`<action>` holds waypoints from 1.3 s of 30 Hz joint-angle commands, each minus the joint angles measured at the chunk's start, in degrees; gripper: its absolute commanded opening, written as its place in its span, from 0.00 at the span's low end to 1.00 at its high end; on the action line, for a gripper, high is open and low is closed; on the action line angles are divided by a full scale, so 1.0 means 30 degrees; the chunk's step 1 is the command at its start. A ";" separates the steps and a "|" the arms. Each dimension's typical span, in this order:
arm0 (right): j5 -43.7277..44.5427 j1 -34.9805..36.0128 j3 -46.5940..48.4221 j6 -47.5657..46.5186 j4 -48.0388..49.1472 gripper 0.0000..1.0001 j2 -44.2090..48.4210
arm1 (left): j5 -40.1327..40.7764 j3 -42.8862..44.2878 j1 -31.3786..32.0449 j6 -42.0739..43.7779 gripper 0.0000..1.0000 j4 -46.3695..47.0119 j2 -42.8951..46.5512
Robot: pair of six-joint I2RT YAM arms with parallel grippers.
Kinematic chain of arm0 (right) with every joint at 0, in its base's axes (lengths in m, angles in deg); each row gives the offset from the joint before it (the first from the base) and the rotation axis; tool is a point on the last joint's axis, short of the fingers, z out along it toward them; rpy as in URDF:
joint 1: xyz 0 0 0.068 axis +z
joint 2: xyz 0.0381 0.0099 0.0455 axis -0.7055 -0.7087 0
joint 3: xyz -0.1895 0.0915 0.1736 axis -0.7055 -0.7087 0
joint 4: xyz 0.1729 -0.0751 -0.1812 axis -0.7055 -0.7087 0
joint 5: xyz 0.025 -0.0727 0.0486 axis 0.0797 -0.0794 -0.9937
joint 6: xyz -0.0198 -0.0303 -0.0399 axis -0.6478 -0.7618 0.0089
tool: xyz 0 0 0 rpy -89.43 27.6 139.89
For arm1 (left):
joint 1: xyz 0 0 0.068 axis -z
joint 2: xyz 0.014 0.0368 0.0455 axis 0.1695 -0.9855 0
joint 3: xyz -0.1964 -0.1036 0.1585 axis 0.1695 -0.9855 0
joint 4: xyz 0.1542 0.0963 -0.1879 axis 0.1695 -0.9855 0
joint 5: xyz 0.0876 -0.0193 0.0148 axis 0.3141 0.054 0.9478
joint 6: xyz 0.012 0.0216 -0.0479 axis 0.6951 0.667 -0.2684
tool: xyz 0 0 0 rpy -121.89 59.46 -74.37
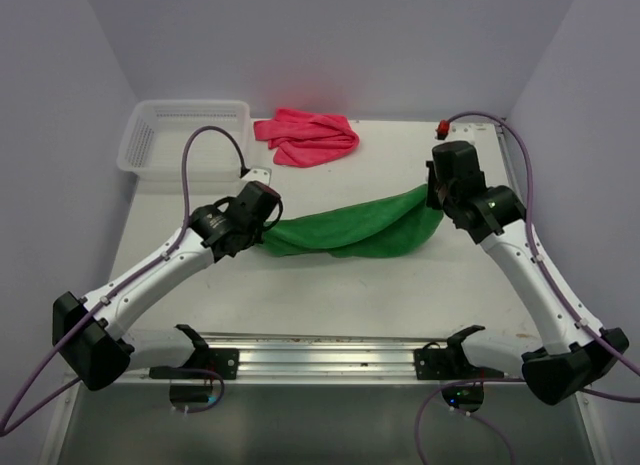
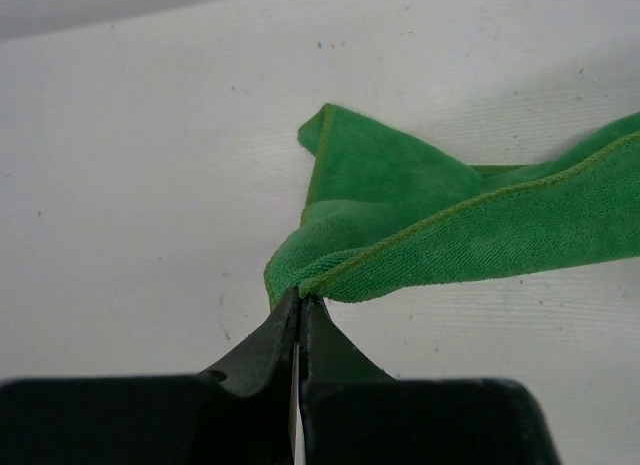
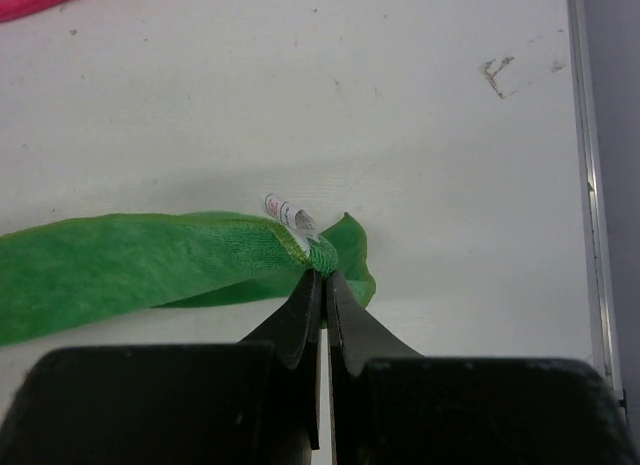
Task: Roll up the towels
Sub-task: Flatten the towel
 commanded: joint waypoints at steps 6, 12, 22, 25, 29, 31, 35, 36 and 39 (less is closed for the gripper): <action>-0.2465 -0.2676 0.1438 -0.0211 0.0249 0.00 -0.1300 | 0.2698 0.1602 -0.0196 0.1164 0.00 0.1541 0.1226; -0.3729 -0.3204 0.3599 0.0052 0.0924 0.00 -0.2644 | 0.3406 0.3412 -0.1133 0.3449 0.00 0.4033 0.1023; -0.4198 -0.3351 0.8590 -0.0211 -0.0512 0.00 -0.4409 | 0.1796 0.6848 -0.4092 0.5648 0.00 0.4678 -0.0709; -0.4519 -0.3381 0.7801 -0.0211 -0.0483 0.00 -0.3590 | 0.1181 0.5971 -0.4299 0.5356 0.00 0.4766 0.0227; -0.5602 -0.3352 0.5986 -0.0036 -0.0804 0.00 -0.0960 | -0.0134 0.4009 -0.4328 0.4362 0.00 0.4796 0.2131; -0.6509 -0.3351 0.4844 0.0197 -0.1068 0.00 0.0128 | -0.0606 0.2720 -0.4328 0.3688 0.00 0.4621 0.3682; -0.8092 -0.3351 0.3816 0.0463 -0.1916 0.00 0.3290 | -0.2272 0.0700 -0.4299 0.3130 0.00 0.4853 0.6757; -0.8646 -0.3351 0.3872 0.0492 -0.2151 0.00 0.3588 | -0.2510 0.0550 -0.4299 0.2984 0.00 0.4854 0.7808; -0.8651 -0.3351 0.4340 0.0871 -0.3440 0.00 0.4146 | -0.3156 0.0517 -0.4299 0.2808 0.00 0.4592 0.9045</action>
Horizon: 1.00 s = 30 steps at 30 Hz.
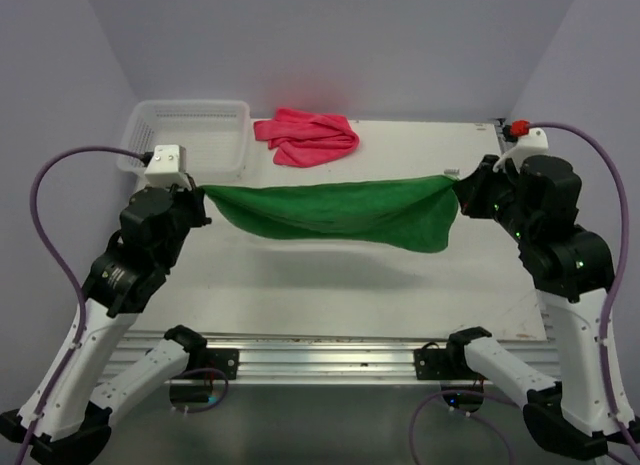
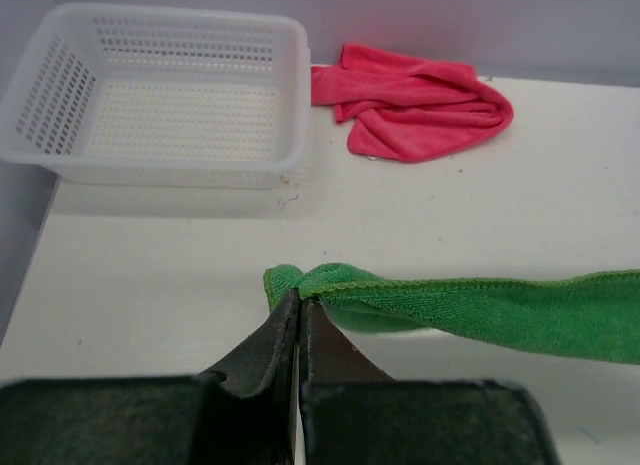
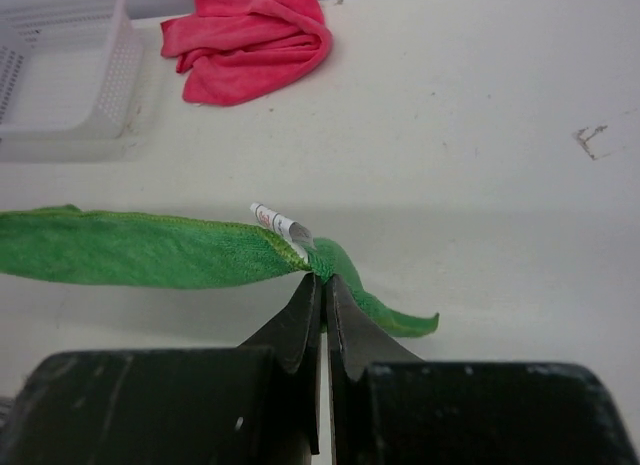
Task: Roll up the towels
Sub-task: Flatten the towel
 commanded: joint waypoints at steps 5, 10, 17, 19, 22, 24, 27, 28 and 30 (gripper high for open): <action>-0.0563 -0.0051 -0.0540 0.0598 -0.1470 0.00 0.0155 | -0.1089 0.0602 -0.0044 -0.0500 0.00 -0.0632 0.0589; 0.0902 -0.0080 -0.2767 0.0276 0.0636 0.00 -0.1774 | -0.0764 -0.0334 -0.0044 -0.0558 0.00 -0.0429 -0.1284; 0.2017 -0.0372 -0.4678 -0.0251 0.4739 0.00 -0.6544 | 0.0726 -0.1218 -0.0102 0.1076 0.00 0.1417 -0.7219; 0.1843 -0.0636 -0.4385 -0.0456 0.5560 0.00 -0.7809 | 0.0788 -0.0429 -0.0219 0.1607 0.00 0.1856 -0.8663; 0.1403 -0.1221 -0.3858 -0.0691 0.6468 0.00 -0.9716 | 0.0409 0.0481 -0.0862 0.2428 0.00 0.2472 -1.1009; 0.0878 -0.1602 -0.3593 -0.0924 0.7023 0.00 -1.0739 | -0.0031 0.1419 -0.1562 0.2926 0.00 0.2793 -1.2328; 0.0874 -0.1867 -0.3446 -0.1277 0.7523 0.00 -1.1649 | -0.0442 0.2357 -0.2442 0.3455 0.00 0.2855 -1.3764; 0.0584 -0.1925 -0.3475 -0.1423 0.7641 0.00 -1.1798 | -0.0733 0.2766 -0.2649 0.3484 0.00 0.2796 -1.4319; 0.0377 -0.1955 -0.3533 -0.1628 0.7905 0.00 -1.2061 | -0.0998 0.2887 -0.3001 0.3514 0.01 0.2940 -1.4704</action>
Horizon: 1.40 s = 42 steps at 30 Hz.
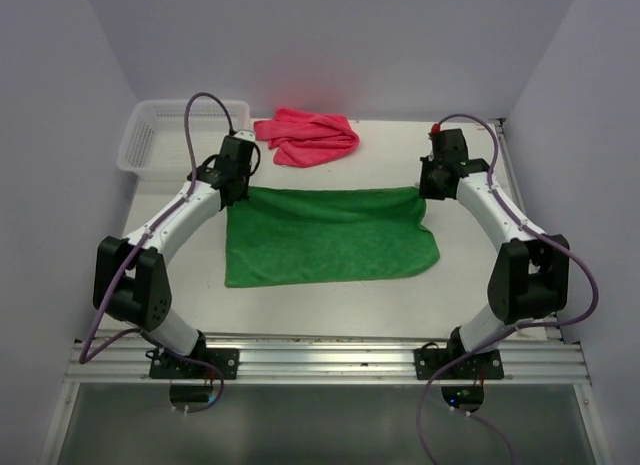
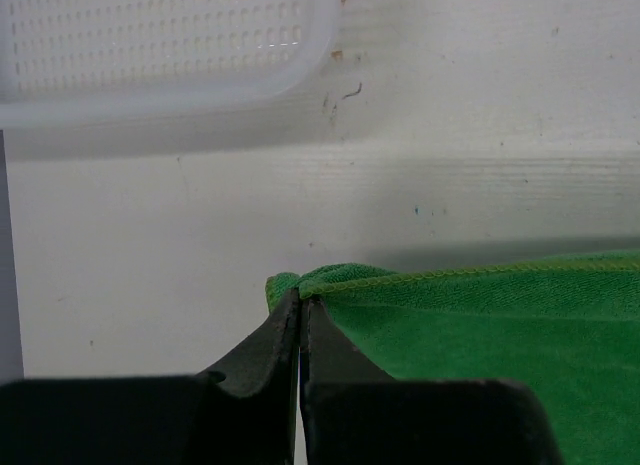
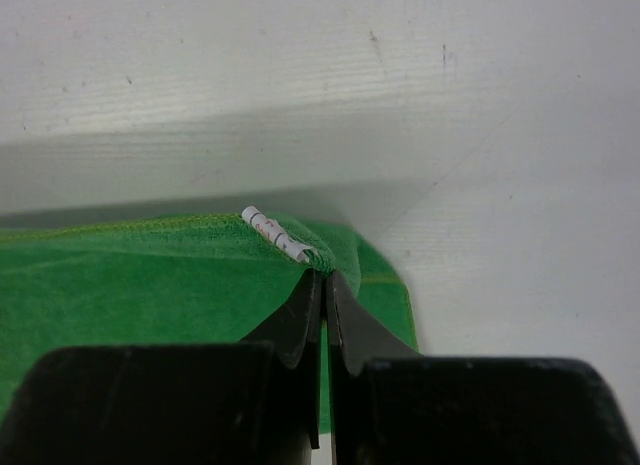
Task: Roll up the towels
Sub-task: Flatten the towel, then fold the towel
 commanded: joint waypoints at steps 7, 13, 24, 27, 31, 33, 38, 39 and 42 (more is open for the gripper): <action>-0.0600 -0.0119 0.0859 -0.1691 0.1064 0.00 0.0191 | -0.1440 -0.0411 -0.0701 0.0913 0.09 0.2204 -0.0418; -0.1682 -0.0090 0.0450 -0.2043 0.0655 0.00 0.0867 | -0.1938 -0.1466 -0.0701 0.0679 0.10 0.2145 0.0430; 0.0130 -0.0090 -0.1072 -0.2629 -0.0110 0.00 0.2389 | -0.2378 -0.3167 -0.0701 0.0269 0.10 0.1882 0.1954; 0.0688 -0.0090 -0.2038 -0.2572 0.0211 0.00 0.2858 | -0.2934 -0.3636 -0.0701 0.0005 0.10 0.1969 0.2335; 0.1011 -0.0090 -0.3356 -0.2689 0.0593 0.00 0.3064 | -0.3375 -0.4308 -0.0701 -0.0171 0.08 0.1911 0.3007; 0.0866 -0.0062 -0.3680 -0.2689 0.0739 0.00 0.3210 | -0.3375 -0.4573 -0.0701 -0.0200 0.08 0.1940 0.3243; 0.0718 -0.0090 -0.4618 -0.2484 0.1267 0.00 0.4292 | -0.3580 -0.5364 -0.0701 -0.0317 0.03 0.1852 0.3976; 0.0399 -0.0090 -0.4648 -0.2454 0.1297 0.00 0.4469 | -0.3609 -0.5423 -0.0672 -0.0375 0.02 0.1852 0.4034; 0.0308 -0.0090 -0.4648 -0.2396 0.1152 0.00 0.4938 | -0.3872 -0.5511 -0.0701 -0.0522 0.02 0.1677 0.4239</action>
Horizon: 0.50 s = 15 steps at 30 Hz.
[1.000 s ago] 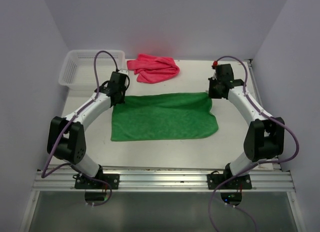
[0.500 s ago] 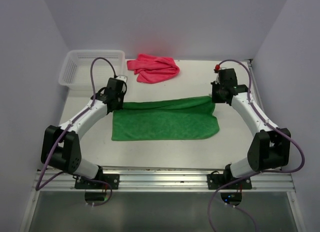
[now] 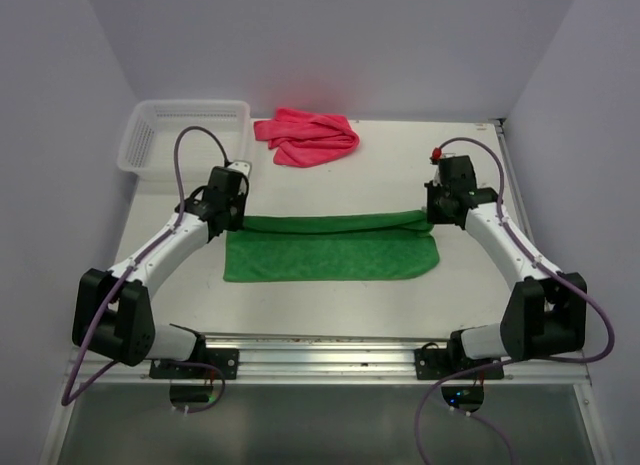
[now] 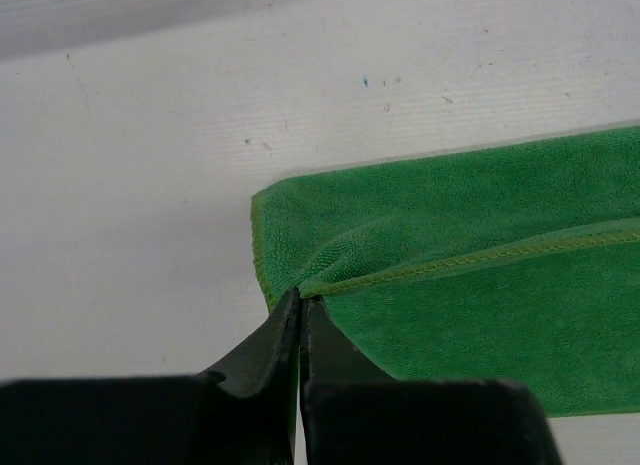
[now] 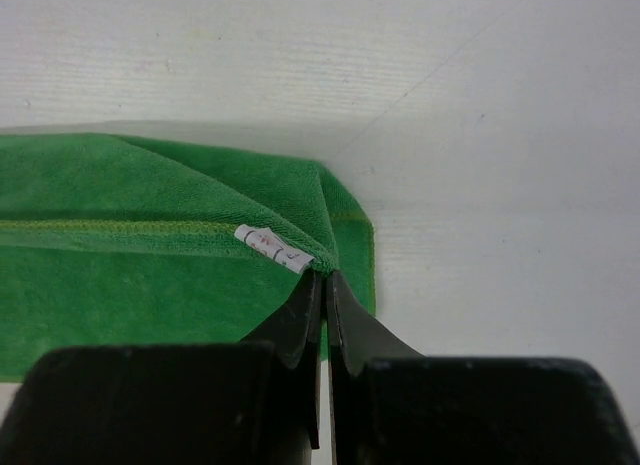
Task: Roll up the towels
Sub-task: Fold the towel
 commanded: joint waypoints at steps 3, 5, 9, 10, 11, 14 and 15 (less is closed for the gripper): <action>0.0191 -0.0046 0.0044 -0.0188 0.0495 0.00 0.1515 | -0.0478 -0.0463 -0.0060 -0.0523 0.01 0.0358 0.1050; 0.0250 -0.0046 -0.0132 -0.0276 0.0466 0.00 0.1779 | -0.0507 -0.0698 -0.0060 -0.0552 0.00 0.0300 0.1255; 0.0367 -0.0076 -0.0484 -0.0276 0.0349 0.00 0.2190 | -0.0362 -0.1020 -0.0060 -0.0699 0.00 0.0065 0.1607; 0.0454 -0.0047 -0.0629 -0.0305 0.0348 0.00 0.2307 | -0.0361 -0.1137 -0.0060 -0.0728 0.00 0.0065 0.1810; 0.0861 -0.0076 -0.0689 -0.0218 0.0348 0.00 0.2337 | -0.0332 -0.1225 -0.0060 -0.0786 0.00 0.0065 0.1870; 0.1187 -0.0046 -0.0835 -0.0159 0.0085 0.00 0.2396 | -0.0449 -0.1431 -0.0060 -0.0991 0.00 0.0065 0.2134; 0.1391 -0.0046 -0.0894 -0.0130 0.0055 0.00 0.2425 | -0.0449 -0.1402 -0.0060 -0.1079 0.00 -0.0022 0.2106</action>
